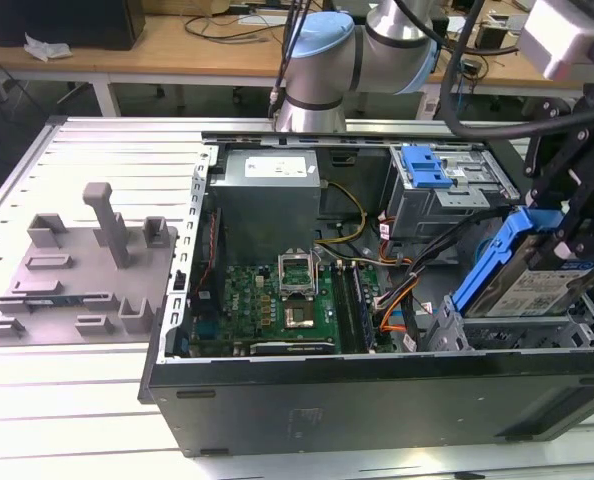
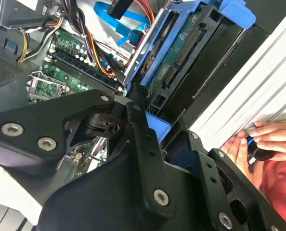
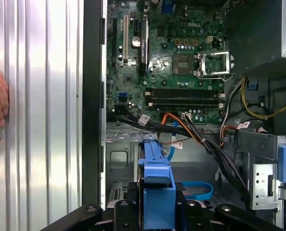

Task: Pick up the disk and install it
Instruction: 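Insert the disk into the insertion slot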

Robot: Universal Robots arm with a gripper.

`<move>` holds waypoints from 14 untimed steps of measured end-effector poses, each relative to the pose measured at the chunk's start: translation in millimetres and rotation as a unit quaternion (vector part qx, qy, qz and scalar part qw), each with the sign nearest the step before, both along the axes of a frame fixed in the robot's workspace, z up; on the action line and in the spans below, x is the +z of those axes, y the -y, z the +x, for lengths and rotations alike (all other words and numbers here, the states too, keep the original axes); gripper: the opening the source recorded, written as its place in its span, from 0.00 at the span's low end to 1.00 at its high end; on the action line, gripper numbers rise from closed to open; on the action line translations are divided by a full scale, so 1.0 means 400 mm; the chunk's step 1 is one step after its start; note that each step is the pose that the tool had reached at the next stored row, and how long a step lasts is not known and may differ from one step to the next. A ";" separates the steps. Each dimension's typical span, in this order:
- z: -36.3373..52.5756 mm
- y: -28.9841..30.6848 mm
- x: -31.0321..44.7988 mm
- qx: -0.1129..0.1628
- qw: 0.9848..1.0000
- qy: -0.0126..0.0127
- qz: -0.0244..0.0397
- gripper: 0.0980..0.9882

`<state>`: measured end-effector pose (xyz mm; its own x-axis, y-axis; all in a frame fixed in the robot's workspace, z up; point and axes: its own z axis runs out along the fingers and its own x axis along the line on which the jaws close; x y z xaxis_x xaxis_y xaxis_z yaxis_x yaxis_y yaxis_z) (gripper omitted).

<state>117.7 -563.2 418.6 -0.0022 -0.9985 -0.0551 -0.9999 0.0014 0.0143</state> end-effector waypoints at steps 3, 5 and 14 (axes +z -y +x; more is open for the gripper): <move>0.000 0.002 -0.011 0.000 1.000 0.000 0.000 0.30; 0.000 0.004 -0.016 0.000 1.000 0.000 0.000 0.30; -0.001 0.005 -0.019 0.000 1.000 0.000 0.000 0.45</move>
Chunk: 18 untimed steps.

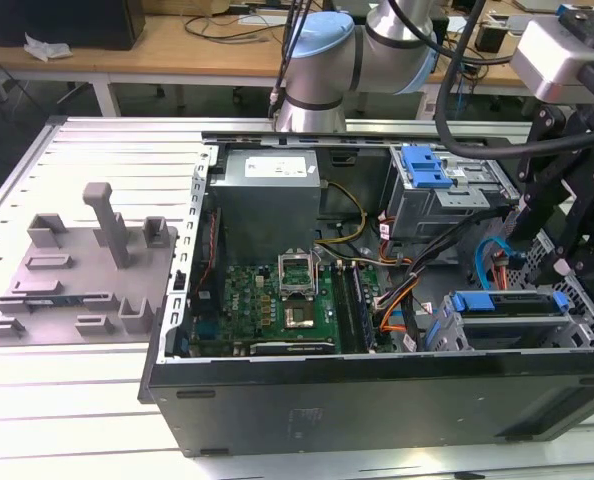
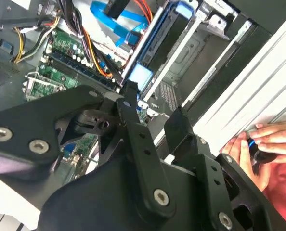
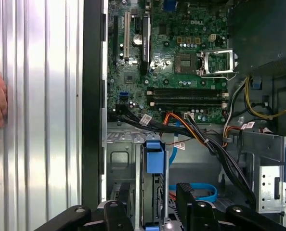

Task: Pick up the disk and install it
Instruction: 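Insert the disk into the insertion slot, then insert the first disk wire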

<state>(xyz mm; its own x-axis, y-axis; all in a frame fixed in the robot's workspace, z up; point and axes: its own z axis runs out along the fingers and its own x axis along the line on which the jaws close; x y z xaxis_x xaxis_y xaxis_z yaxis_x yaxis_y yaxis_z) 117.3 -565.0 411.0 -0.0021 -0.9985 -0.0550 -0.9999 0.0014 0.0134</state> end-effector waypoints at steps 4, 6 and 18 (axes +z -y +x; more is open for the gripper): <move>0.000 0.000 0.000 0.000 1.000 0.000 0.000 0.45; 0.000 0.000 0.000 0.000 1.000 0.000 0.000 0.45; 0.000 -0.034 0.000 0.000 1.000 0.000 -0.007 0.45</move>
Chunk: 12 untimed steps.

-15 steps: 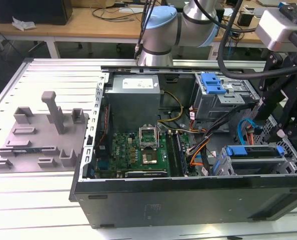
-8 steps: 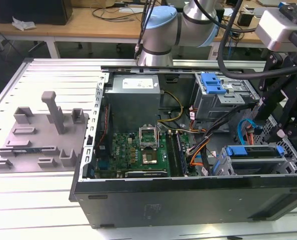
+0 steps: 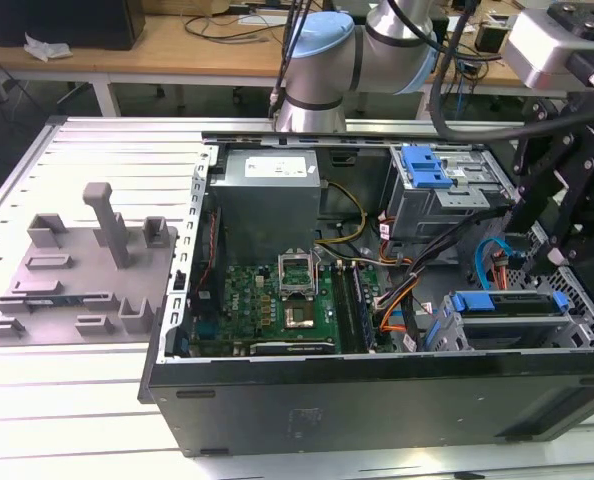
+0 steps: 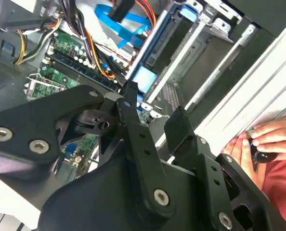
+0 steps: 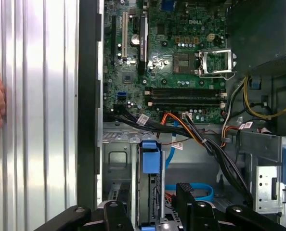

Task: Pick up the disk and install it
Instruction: 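Insert the first disk wire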

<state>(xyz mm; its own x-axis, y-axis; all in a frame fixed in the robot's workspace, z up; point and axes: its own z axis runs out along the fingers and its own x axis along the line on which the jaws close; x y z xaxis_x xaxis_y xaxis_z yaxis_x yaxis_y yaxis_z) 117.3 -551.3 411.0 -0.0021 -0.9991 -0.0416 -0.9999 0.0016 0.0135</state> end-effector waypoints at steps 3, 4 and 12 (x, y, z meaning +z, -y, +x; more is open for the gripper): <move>0.008 -0.082 0.000 0.000 1.000 0.000 -0.004 0.45; 0.028 -0.086 0.000 0.000 1.000 -0.001 -0.004 0.45; 0.134 -0.086 0.000 0.000 1.000 -0.020 -0.013 0.45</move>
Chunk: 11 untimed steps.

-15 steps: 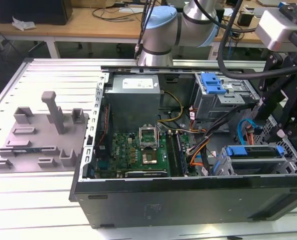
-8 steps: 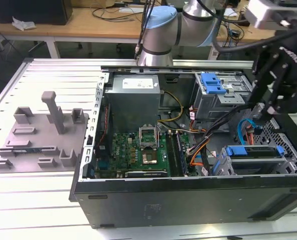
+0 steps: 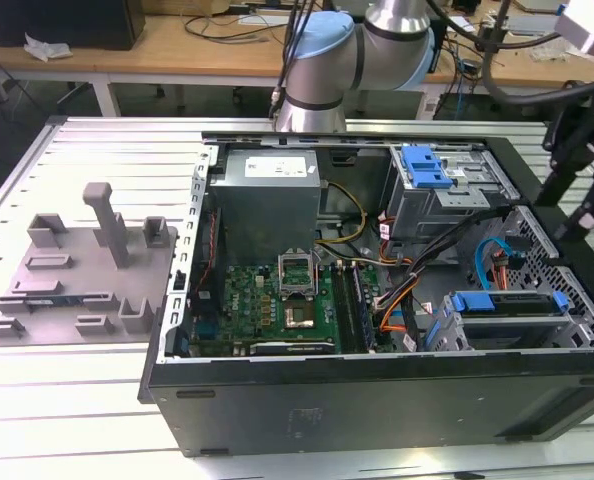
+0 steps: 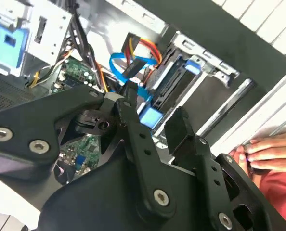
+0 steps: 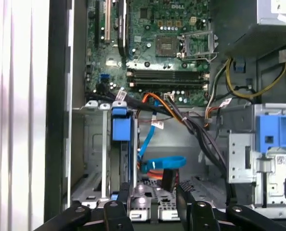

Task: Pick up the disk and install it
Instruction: 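Insert the first disk wire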

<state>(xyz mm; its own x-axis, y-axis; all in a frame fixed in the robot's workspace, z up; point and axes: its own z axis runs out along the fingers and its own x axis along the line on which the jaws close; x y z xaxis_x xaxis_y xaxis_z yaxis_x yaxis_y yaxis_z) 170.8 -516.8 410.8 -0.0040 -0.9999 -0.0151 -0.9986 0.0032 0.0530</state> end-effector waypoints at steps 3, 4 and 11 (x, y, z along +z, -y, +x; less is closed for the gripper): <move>0.011 0.000 0.000 -0.003 1.000 0.000 -0.024 0.45; 0.012 0.000 0.000 -0.005 0.999 0.000 -0.032 0.45; 0.014 -0.001 -0.005 -0.045 0.998 0.001 -0.044 0.45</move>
